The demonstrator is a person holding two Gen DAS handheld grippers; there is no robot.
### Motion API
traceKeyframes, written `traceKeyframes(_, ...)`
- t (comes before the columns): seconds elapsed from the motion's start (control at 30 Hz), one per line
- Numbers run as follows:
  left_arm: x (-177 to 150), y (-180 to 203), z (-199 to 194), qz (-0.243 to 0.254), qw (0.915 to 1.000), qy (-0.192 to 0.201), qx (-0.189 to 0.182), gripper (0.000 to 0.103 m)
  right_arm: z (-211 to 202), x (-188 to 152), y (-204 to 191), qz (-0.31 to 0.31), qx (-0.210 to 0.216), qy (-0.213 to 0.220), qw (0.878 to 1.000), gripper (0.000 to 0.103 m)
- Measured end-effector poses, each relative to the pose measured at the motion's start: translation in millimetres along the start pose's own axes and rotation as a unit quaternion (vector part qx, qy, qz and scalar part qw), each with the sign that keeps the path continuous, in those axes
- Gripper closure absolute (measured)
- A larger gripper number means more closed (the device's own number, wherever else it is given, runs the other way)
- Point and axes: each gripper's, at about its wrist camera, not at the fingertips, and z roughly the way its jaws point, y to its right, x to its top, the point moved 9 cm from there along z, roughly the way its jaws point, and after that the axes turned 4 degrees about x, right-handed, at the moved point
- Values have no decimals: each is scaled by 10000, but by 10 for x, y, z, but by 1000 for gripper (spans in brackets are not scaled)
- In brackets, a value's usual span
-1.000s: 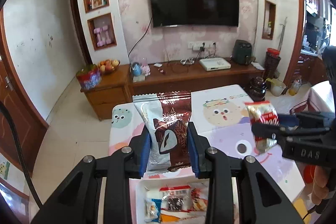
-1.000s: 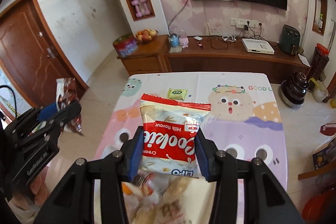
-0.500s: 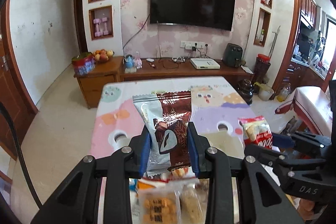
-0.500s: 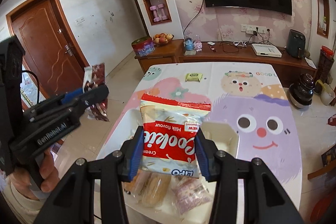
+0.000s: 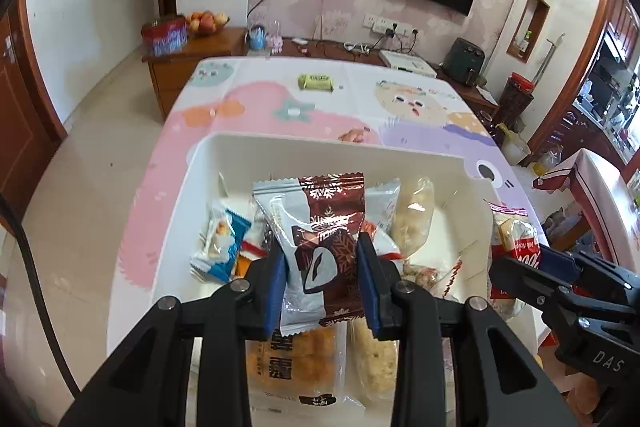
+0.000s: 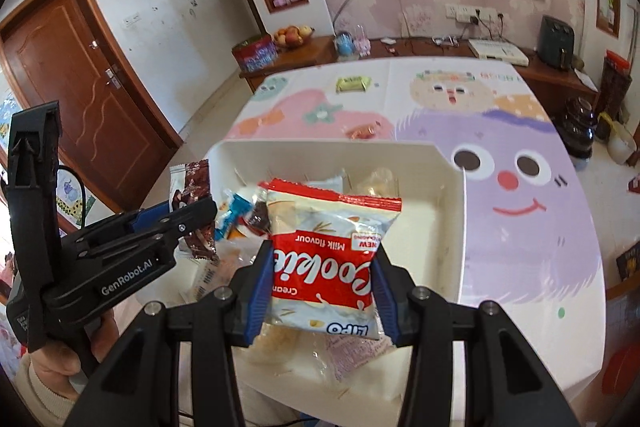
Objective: Organize snacks
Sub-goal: 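Lower both packets into the tray and open both grippers, then move both grippers from the tray back to the last snacks on the table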
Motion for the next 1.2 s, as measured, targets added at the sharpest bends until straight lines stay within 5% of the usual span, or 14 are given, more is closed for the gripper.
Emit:
traceKeyframes(0.43,-79,-18,212,-55,9997,-228,103,68,238,-201,50,117,-55,-344,9993,57)
traceKeyframes(0.47,-81,-23,219,-54,9996,-222,155,65,250,-211,48,101,-76,-358,9993,57)
traceKeyframes(0.53,-71,-35,210,-86,9995,-213,234,25,266,-231,38,66,-121,-387,9992,56)
traceKeyframes(0.6,-48,-69,175,-210,9992,-102,318,13,278,-243,29,43,-173,-419,9990,55)
traceKeyframes(1.2,-149,-76,248,-183,9975,-393,563,11,289,-278,81,156,-254,-429,9986,49)
